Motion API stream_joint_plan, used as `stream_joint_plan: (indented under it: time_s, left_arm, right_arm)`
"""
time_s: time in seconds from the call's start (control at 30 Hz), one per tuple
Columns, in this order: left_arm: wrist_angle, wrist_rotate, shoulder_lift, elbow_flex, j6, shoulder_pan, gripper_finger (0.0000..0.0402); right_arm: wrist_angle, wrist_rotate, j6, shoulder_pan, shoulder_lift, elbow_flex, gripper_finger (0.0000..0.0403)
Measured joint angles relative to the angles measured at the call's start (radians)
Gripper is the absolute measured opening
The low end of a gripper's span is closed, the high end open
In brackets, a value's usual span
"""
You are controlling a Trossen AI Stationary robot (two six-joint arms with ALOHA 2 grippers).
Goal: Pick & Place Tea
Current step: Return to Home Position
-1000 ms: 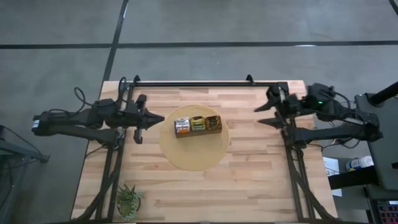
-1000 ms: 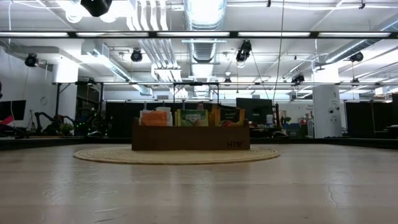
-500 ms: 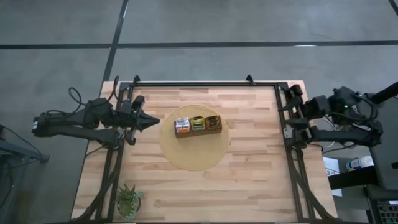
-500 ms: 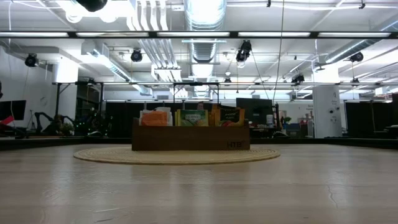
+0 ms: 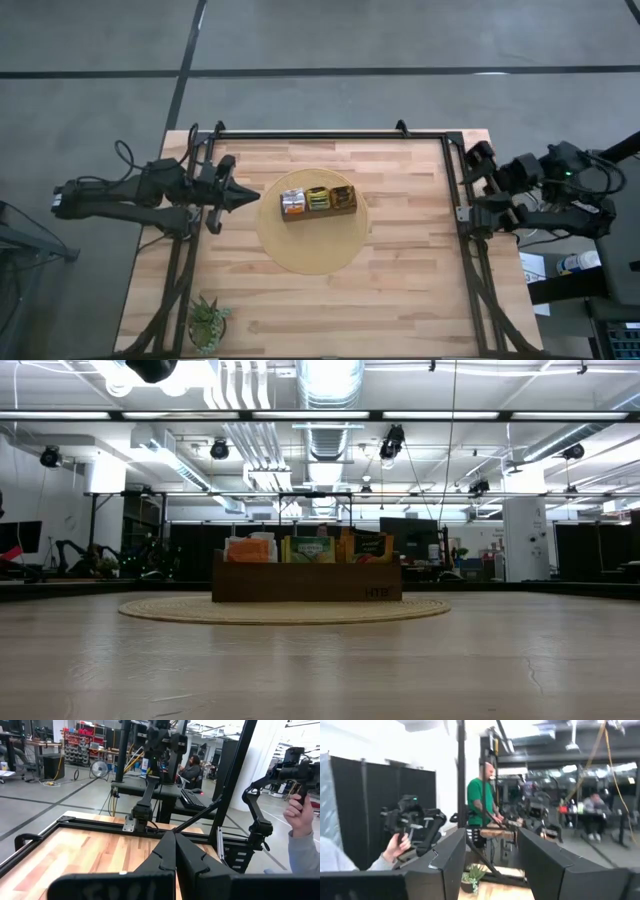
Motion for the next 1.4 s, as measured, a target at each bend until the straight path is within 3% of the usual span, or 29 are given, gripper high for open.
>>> stream_joint_plan:
  time_s: [0.2, 0.43, 0.73, 1.2, 1.4]
  left_arm:
    - [0.000, 0.000, -0.001, 0.000, 0.000, 0.000, 0.0000]
    - [0.003, 0.000, -0.001, 0.000, 0.000, 0.000, 0.0000]
    - [0.004, 0.000, 0.000, 0.000, 0.000, 0.000, 0.0000]
    - [-0.030, 0.000, -0.008, 0.000, 0.041, 0.000, 0.0000]
    - [0.018, -0.004, -0.023, -0.036, 0.070, 0.000, 0.0000]
  right_arm:
    - [-0.014, -0.068, -0.062, 0.000, -0.139, -0.029, 0.0177]
    - [-0.013, -0.074, -0.125, 0.000, -0.385, -0.113, 0.0174]
    - [-0.056, -0.051, -0.183, 0.000, -0.335, -0.111, 0.0172]
    - [0.003, -0.048, -0.230, 0.000, -0.385, -0.189, 0.0173]
    - [0.153, -0.011, -0.223, 0.000, -0.385, -0.276, 0.0173]
